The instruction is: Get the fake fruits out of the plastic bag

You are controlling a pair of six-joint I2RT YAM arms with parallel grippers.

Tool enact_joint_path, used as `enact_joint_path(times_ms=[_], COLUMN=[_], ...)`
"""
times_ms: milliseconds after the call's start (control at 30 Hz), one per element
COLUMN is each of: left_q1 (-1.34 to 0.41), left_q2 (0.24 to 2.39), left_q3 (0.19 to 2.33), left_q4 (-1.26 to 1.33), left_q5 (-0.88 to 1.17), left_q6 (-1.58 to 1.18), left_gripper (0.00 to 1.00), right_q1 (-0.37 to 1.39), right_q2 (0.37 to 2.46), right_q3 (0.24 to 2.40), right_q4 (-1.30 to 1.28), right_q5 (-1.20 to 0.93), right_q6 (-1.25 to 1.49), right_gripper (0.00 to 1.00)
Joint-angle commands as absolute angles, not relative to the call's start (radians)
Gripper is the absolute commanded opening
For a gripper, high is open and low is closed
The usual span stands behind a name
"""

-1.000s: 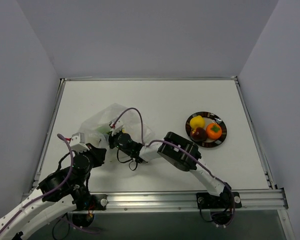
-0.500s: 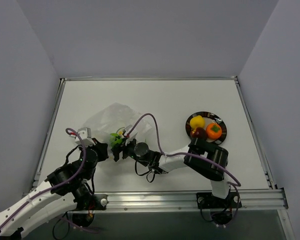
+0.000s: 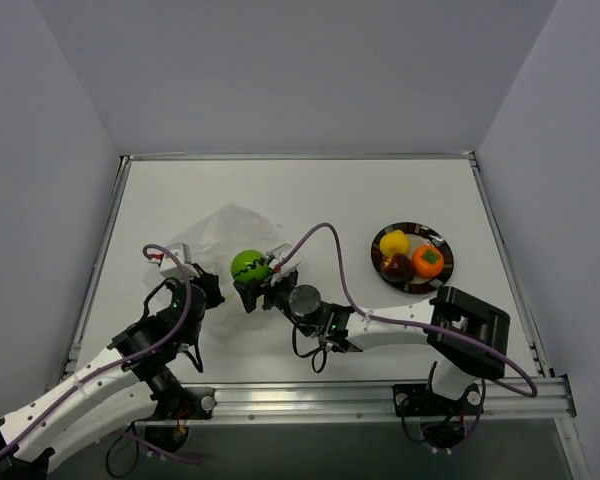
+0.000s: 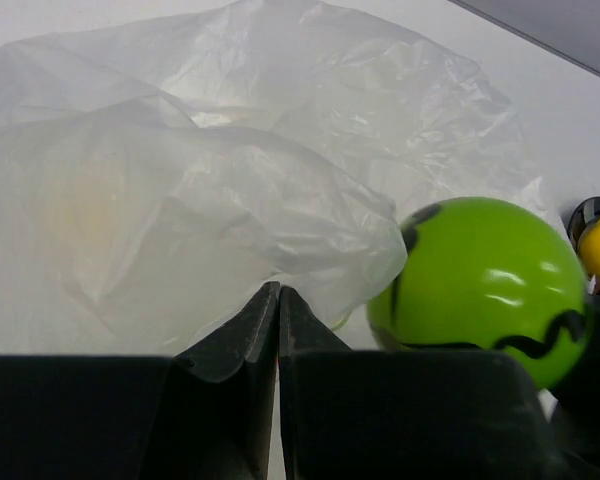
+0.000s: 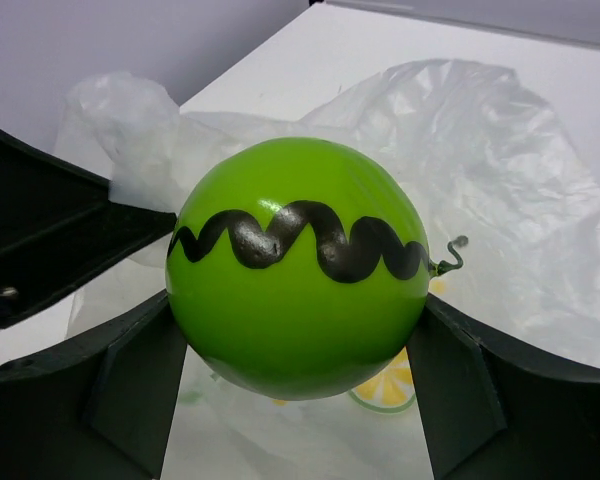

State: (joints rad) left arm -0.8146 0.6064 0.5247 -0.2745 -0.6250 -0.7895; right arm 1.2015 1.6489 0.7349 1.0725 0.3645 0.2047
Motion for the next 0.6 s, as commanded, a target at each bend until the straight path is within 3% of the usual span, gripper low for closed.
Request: enact_joint_path(times_ms=[0,233,400,567], left_q1=[-0.781,-0.661,-0.603,-0.537], left_q2=[0.650,0.747,0.828,0.870], left_q3=[0.522,0.494,0.492,0.492], left_q4=[-0.173,0.022,0.100,0.156], left_q5=[-0.641,-0.563,-0.519,-0.476], left_q6=[-0.765,-0.769,-0.787,-0.802], left_gripper=[0.02,0.02,0.02,0.02], right_q1=[1.209,1.089,0.895,0.662], right_q2=[1.493,1.218,1.053,1.008], right_q3=[0.719,0.652,0.612,0.595], right_q4=[1.036,0.781,0.612,0.488], right_q5=[0.466,0.590,0.710,0.677], right_q6=[0.175,0.212,0.276,0.363], right_gripper=[0.28,0.27,0.26,0.26])
